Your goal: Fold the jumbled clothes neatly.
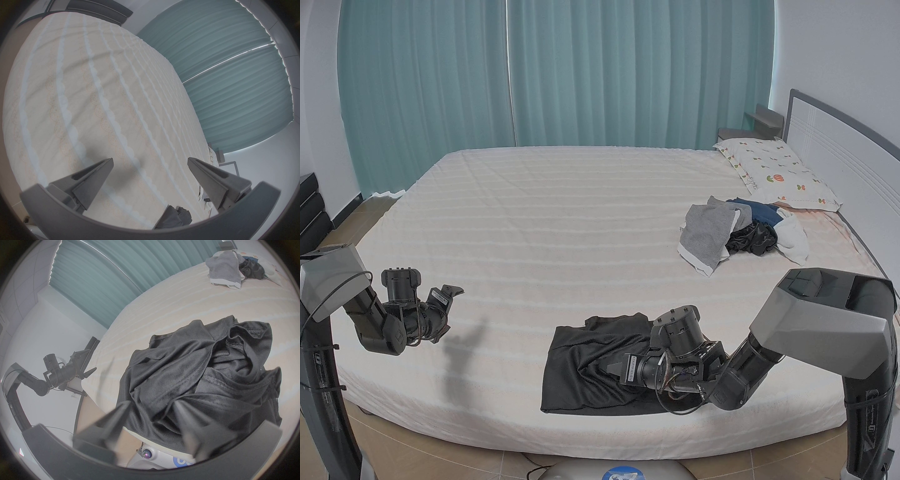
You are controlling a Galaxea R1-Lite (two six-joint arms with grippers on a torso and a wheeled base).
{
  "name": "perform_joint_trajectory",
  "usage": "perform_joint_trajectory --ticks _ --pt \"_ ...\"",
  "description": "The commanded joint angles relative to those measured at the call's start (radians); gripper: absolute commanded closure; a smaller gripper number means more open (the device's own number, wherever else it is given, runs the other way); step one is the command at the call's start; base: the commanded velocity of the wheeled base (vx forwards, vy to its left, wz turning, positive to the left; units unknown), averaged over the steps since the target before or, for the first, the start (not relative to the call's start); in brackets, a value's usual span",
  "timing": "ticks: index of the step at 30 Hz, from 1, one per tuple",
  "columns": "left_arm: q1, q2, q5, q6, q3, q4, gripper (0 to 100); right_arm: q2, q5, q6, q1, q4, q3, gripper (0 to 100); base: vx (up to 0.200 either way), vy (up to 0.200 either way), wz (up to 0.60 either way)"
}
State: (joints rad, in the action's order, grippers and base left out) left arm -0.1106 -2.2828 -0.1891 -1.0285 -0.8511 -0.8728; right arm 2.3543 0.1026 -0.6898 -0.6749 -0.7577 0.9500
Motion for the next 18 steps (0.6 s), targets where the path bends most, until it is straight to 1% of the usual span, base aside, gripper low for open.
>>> perform_joint_trajectory --ticks 1,3,9,11,12,13,15,17,18 --pt "-0.001 -0.001 0.0 -0.001 0.0 0.0 0 -0.01 -0.004 -0.001 0.006 0.001 0.003 100 0.0 0.0 0.0" --pt "-0.001 -0.001 0.002 -0.001 0.0 0.0 0 -0.02 -0.006 -0.001 0.009 0.0 -0.002 100 0.0 0.0 0.0" --pt "-0.001 -0.001 0.004 0.001 0.0 -0.002 0 -0.122 -0.003 0.001 0.078 0.055 -0.056 100 0.0 0.0 0.0" --pt "-0.001 -0.001 0.004 0.002 0.0 -0.002 0 -0.144 -0.001 0.003 0.11 0.06 -0.066 100 0.0 0.0 0.0" --pt "-0.001 -0.001 0.004 0.002 0.0 -0.002 0 -0.144 -0.001 0.003 0.11 0.06 -0.066 100 0.0 0.0 0.0" --pt "-0.001 -0.001 0.004 0.002 0.0 -0.002 0 -0.167 0.003 0.003 0.132 0.063 -0.074 100 0.0 0.0 0.0" --pt "-0.001 -0.001 0.004 0.002 0.0 0.0 0 -0.193 0.008 0.006 0.15 0.067 -0.099 100 0.0 0.0 0.0" --pt "-0.001 -0.001 0.004 0.002 0.0 -0.002 0 -0.207 0.009 0.016 0.158 0.075 -0.116 100 0.0 0.0 0.0" --pt "-0.001 -0.001 0.004 0.002 0.0 0.0 0 -0.219 0.012 0.036 0.173 0.083 -0.14 100 0.0 0.0 0.0"
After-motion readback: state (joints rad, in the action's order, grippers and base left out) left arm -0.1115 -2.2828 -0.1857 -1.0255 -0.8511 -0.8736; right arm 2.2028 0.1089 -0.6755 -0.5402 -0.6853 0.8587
